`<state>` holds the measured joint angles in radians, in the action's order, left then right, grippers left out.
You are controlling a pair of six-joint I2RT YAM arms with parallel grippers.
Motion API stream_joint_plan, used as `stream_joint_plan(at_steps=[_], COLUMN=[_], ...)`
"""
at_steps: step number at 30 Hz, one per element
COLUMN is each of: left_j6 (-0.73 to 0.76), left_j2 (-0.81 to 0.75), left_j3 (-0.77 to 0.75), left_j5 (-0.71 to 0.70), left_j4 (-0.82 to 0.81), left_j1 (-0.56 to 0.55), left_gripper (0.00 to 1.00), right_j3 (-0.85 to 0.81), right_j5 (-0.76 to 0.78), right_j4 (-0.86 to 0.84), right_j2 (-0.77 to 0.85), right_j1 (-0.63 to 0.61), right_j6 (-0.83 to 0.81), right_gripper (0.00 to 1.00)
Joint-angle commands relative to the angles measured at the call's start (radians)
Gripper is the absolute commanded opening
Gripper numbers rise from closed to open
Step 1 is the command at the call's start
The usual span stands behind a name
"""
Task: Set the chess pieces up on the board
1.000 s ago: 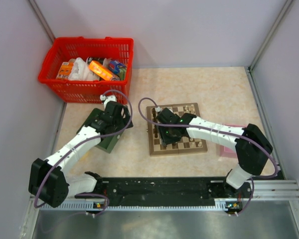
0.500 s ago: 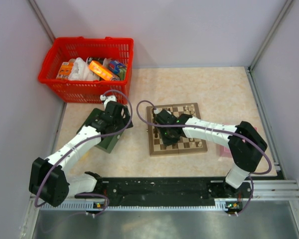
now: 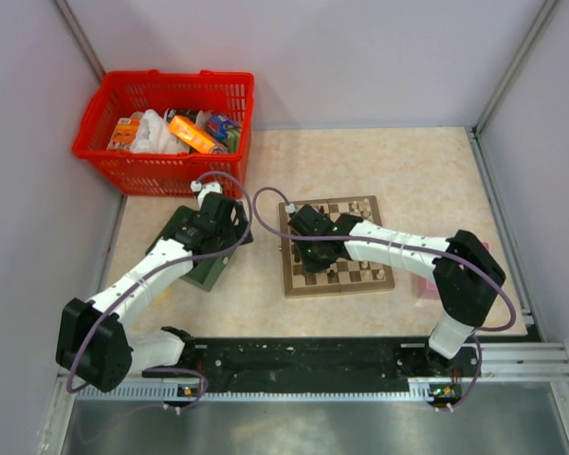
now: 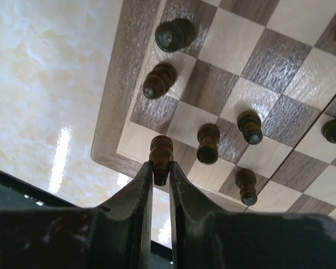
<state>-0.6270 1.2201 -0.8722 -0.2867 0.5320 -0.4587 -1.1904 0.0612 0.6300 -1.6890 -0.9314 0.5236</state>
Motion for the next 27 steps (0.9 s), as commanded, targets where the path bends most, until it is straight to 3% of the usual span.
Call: stream_joint_plan(at_steps=[1,27], left_j6=[-0.008,-0.004], left_j2=[-0.017,-0.034], left_j3=[-0.014,0.006], left_j5=[-0.026,-0.039], left_j4=[-0.01,-0.01], left_j1=[0.005,0.017], left_gripper=[0.97,0.97], right_j3=[-0.078,-0.138], right_j5=[0.009,0.072], right_j4=[-0.029,-0.013], right_j2=[-0.032,-0.118], right_j1=[-0.02,-0.035], right_j6=[-0.02,-0.037], right_gripper=[0.06,0.12])
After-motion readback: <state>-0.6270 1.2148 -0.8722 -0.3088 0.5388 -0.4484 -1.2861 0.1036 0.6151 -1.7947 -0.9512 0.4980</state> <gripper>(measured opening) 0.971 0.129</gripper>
